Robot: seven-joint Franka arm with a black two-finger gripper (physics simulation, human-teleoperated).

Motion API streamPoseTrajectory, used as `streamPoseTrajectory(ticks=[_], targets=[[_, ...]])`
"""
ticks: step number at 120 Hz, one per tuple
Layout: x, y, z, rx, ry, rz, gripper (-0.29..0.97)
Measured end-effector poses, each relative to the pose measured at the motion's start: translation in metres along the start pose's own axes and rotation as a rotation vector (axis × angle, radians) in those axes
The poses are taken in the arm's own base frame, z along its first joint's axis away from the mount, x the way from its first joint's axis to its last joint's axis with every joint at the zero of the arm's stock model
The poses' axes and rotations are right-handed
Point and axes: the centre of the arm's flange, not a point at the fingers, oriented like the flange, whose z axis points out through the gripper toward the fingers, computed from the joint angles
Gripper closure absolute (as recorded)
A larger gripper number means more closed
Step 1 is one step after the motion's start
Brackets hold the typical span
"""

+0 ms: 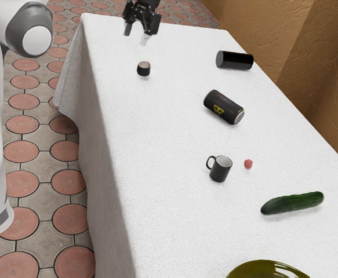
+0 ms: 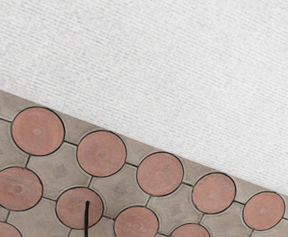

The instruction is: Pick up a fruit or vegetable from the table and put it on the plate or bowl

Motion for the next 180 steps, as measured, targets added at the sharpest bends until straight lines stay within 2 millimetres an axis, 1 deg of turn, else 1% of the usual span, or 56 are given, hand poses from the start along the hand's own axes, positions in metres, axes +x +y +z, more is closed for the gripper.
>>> streamPoseTrajectory(ticks=[4,8,12,19,27,30,31,35,38,40,43,46,48,52,55,60,64,67,70,73,76,80,84,88,95,100,111,118,131,136,149,152,157,168,174,180], targets=[[0.005,-0.010,-0.004,-0.004,0.053,-0.009,0.02],[0.010,-0.010,-0.008,0.000,0.097,0.002,0.02],[0.015,-0.003,-0.011,0.007,0.133,0.025,0.02],[0.022,0.017,-0.014,0.021,0.183,0.076,0.02],[0.027,0.035,-0.019,0.032,0.228,0.123,0.02],[0.022,0.040,-0.028,0.037,0.262,0.138,0.02],[0.018,0.041,-0.035,0.040,0.282,0.143,0.02],[-0.009,0.050,-0.068,0.057,0.378,0.171,0.02],[-0.026,0.057,-0.087,0.067,0.437,0.193,0.02],[-0.034,0.062,-0.095,0.074,0.466,0.207,0.02],[-0.038,0.068,-0.101,0.086,0.489,0.223,0.02],[-0.031,0.074,-0.101,0.101,0.496,0.234,0.02],[-0.019,0.077,-0.097,0.114,0.495,0.238,0.02],[0.015,0.090,-0.083,0.143,0.483,0.256,0.02],[0.041,0.111,-0.067,0.165,0.466,0.292,0.02],[0.082,0.153,-0.033,0.191,0.427,0.367,0.02],[0.109,0.175,-0.008,0.198,0.401,0.408,0.02],[0.129,0.184,0.010,0.199,0.383,0.426,0.02],[0.146,0.188,0.026,0.199,0.373,0.438,0.02],[0.159,0.189,0.036,0.193,0.371,0.449,0.02],[0.167,0.191,0.041,0.187,0.378,0.461,0.02],[0.169,0.197,0.042,0.180,0.396,0.484,0.02],[0.169,0.210,0.042,0.174,0.414,0.519,0.02],[0.166,0.227,0.044,0.169,0.428,0.558,0.02],[0.160,0.266,0.052,0.154,0.440,0.645,0.02],[0.164,0.281,0.062,0.150,0.440,0.680,0.03],[0.185,0.292,0.082,0.154,0.460,0.713,0.03],[0.198,0.304,0.098,0.151,0.472,0.743,0.03],[0.206,0.327,0.114,0.147,0.496,0.796,0.03],[0.209,0.330,0.121,0.154,0.494,0.807,0.03],[0.230,0.329,0.156,0.194,0.431,0.820,0.03],[0.232,0.329,0.160,0.200,0.422,0.824,0.03],[0.231,0.336,0.164,0.199,0.414,0.842,0.03],[0.225,0.353,0.168,0.184,0.422,0.884,0.03],[0.225,0.356,0.170,0.181,0.424,0.893,0.03],[0.233,0.354,0.178,0.181,0.431,0.890,0.03]])
